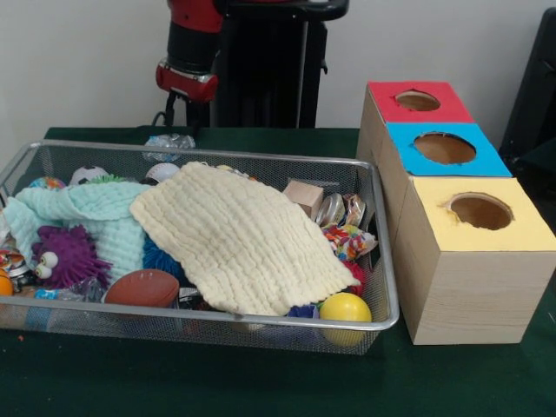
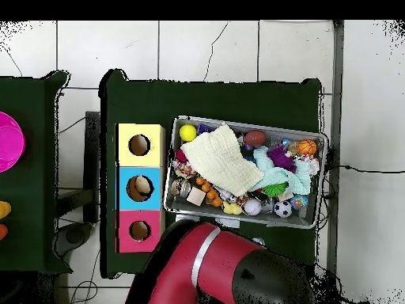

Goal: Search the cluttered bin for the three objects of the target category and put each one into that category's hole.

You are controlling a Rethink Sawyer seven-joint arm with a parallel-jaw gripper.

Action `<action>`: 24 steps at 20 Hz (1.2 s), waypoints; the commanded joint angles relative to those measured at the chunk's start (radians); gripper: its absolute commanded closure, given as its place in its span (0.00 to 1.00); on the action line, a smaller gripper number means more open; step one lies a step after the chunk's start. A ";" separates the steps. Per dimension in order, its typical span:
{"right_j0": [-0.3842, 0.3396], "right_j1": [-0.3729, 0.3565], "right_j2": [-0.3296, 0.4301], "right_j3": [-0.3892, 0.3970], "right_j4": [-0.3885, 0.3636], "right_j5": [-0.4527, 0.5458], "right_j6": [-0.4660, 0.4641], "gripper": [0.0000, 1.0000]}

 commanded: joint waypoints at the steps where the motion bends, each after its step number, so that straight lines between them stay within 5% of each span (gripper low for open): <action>1: 0.008 0.089 0.018 -0.162 0.114 -0.120 -0.058 0.00; 24: -0.013 0.171 -0.004 -0.238 0.140 -0.113 -0.043 0.00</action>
